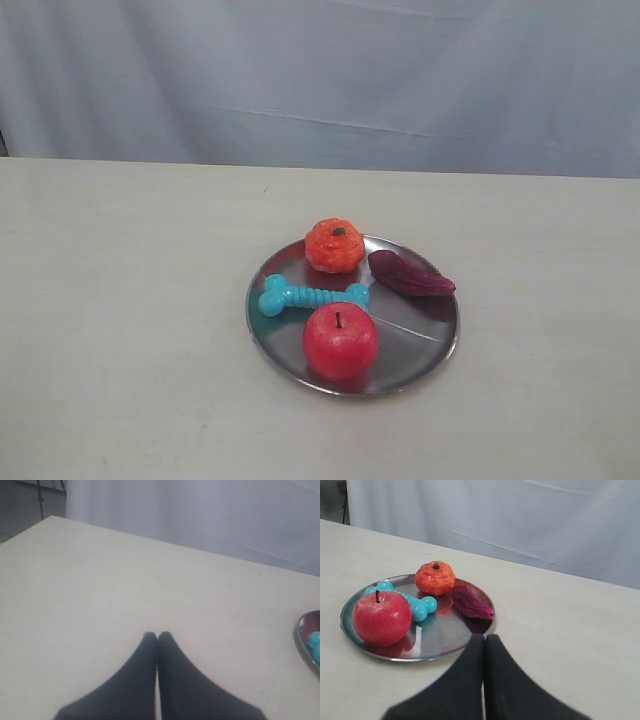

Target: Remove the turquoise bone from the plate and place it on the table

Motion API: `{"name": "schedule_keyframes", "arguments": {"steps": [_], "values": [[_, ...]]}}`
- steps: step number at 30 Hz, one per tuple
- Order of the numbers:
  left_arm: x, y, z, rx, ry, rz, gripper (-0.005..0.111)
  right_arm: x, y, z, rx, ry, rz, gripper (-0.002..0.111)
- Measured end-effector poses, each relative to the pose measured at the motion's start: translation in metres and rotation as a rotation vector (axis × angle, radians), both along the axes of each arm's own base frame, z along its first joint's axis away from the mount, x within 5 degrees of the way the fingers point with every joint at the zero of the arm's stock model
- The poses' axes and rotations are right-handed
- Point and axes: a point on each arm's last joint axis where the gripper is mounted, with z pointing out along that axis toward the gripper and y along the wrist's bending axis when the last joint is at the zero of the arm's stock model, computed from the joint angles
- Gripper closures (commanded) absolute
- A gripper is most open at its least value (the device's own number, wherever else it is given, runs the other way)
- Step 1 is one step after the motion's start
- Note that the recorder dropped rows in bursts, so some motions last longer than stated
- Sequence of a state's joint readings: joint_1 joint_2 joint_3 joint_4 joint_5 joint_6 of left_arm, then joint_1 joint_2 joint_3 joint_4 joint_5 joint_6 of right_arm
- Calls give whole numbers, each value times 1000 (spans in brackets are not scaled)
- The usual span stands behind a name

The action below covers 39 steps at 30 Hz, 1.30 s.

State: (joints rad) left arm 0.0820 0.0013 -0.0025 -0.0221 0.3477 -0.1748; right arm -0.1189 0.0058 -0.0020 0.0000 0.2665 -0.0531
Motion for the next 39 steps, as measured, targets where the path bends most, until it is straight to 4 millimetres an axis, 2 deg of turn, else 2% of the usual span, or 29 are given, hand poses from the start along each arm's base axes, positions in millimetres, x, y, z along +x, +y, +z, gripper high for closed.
{"name": "schedule_keyframes", "arguments": {"steps": [11,13,24,29,34,39], "values": [[0,0,0,0,0,0,107,0,0,0,0,0,0,109],[0,0,0,0,0,0,107,-1,0,5,-1,-10,0,109],[0,0,0,0,0,0,107,-14,2,77,-26,-215,0,109],[0,0,0,0,0,0,107,-9,1,102,-26,-215,0,109],[0,0,0,0,0,0,107,1,0,112,-25,-212,0,109],[0,0,0,0,0,0,107,3,0,117,20,-255,6,109]]}}
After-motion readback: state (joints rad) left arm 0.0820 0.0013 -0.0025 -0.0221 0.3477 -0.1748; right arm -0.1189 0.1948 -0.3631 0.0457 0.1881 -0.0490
